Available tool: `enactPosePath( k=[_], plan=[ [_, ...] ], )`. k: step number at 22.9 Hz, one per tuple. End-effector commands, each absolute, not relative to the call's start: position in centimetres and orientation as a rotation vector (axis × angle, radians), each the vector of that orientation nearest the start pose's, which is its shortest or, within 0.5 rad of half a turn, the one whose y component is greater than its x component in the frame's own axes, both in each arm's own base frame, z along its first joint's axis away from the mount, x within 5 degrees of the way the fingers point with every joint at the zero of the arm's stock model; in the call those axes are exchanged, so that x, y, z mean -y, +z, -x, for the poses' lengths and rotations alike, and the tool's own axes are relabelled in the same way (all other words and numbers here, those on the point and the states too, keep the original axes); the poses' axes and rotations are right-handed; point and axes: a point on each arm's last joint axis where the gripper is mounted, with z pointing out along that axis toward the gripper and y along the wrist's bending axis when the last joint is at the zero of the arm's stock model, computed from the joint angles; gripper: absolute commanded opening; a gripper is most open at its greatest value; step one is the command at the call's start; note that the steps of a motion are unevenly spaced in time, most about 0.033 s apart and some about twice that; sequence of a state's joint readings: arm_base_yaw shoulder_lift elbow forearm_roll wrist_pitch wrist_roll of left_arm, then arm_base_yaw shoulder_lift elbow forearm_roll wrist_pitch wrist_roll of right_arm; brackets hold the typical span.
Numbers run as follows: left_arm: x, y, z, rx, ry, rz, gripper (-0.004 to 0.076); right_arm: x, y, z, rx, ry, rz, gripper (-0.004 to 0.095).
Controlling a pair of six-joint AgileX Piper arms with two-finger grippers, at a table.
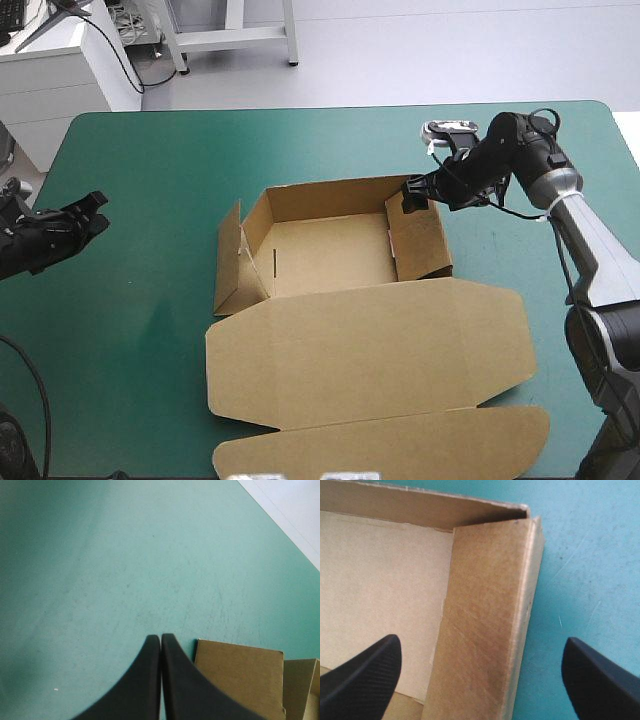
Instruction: Fold the box
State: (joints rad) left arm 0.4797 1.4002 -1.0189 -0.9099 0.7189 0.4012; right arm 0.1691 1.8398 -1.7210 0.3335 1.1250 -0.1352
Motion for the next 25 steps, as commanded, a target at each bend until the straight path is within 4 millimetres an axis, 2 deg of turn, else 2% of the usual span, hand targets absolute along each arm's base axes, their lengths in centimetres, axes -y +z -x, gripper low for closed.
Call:
enactPosePath(
  k=[1, 4, 6, 10, 13, 16, 19, 25],
  plan=[
    [-9.1, 32.0, -27.9, -2.094, -0.599, 0.694, -0.0008, -9.0, 37.3, -37.9, -2.591, 0.465, 0.228, 0.0879],
    [-9.0, 32.0, -27.8, -2.100, -0.605, 0.691, -0.0008, -8.0, 39.6, -37.3, -2.582, 0.346, 0.181, 0.0879],
    [-9.0, 32.0, -27.8, -2.100, -0.605, 0.691, -0.0008, -8.2, 40.8, -36.3, -2.551, 0.348, 0.190, 0.0878],
    [-9.0, 32.0, -27.8, -2.101, -0.607, 0.690, -0.0008, -9.4, 43.9, -33.0, -2.466, 0.209, 0.236, 0.0878],
    [-9.0, 32.0, -27.8, -2.104, -0.606, 0.688, -0.0008, -9.7, 45.2, -31.6, -2.431, 0.239, 0.230, 0.0878],
    [-8.9, 31.9, -27.8, -2.113, -0.609, 0.682, -0.0008, -9.4, 44.8, -30.7, -2.452, 0.236, 0.226, 0.0878],
    [-9.0, 31.9, -27.8, -2.109, -0.604, 0.684, -0.0008, -9.0, 42.8, -29.9, -2.521, 0.205, 0.220, 0.0878],
    [-8.9, 31.9, -27.8, -2.112, -0.617, 0.693, -0.0008, -9.4, 39.7, -31.1, -2.599, 0.194, 0.234, 0.0878]
  ],
)
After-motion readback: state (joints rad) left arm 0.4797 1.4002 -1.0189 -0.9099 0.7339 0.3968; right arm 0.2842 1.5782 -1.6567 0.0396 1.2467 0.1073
